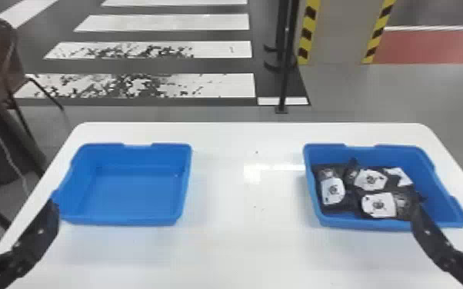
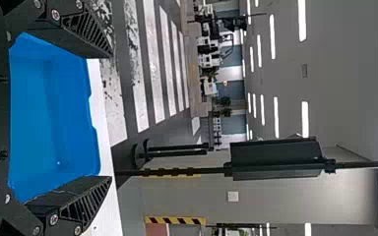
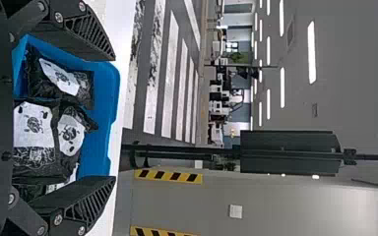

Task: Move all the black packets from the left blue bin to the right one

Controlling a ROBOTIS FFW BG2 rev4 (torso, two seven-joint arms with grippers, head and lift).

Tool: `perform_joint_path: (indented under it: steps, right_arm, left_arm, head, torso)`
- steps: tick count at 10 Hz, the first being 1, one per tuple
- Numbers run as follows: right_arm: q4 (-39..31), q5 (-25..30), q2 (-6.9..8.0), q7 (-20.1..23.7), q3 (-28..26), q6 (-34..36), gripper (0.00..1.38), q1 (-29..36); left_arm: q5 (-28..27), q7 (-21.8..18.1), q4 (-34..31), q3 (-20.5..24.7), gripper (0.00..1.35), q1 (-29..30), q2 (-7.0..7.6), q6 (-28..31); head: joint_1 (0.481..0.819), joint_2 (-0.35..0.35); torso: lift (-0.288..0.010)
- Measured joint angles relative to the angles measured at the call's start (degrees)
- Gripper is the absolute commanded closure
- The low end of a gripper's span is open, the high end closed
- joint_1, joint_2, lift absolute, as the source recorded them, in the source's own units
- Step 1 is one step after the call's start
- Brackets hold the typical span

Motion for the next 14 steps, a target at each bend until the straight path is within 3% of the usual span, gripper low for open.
perform_joint_path:
  steps: [2, 3, 7, 14]
  right_arm:
    - [-3.3, 0.7, 2.53, -0.2, 0.4, -3.6, 0.17, 6.9]
    - [-4.3, 0.9, 2.92, -0.3, 1.3, -3.9, 0.17, 8.7]
    - [-3.1, 1.1, 2.19, -0.3, 4.0, -4.0, 0.17, 6.9]
    - [-1.8, -0.2, 2.11, -0.3, 4.6, -4.0, 0.17, 6.5]
  left_arm:
    - [-3.3, 0.6, 4.9, -1.6, 0.17, 0.6, 0.00, -8.6]
    - [-4.6, 0.6, 6.9, -1.7, 0.17, 0.1, 0.00, -11.0]
    - [-4.0, 0.7, 11.4, -2.5, 0.17, -1.9, 0.00, -13.5]
    - [-0.2, 0.7, 13.5, -5.6, 0.17, -2.6, 0.00, -11.6]
  head:
    - [0.695, 0.082]
    - [0.695, 0.106]
    - [0.695, 0.152]
    - [0.695, 0.131]
  torso:
    - [-0.140]
    - [-0.140]
    - [-0.140]
    - [-0.140]
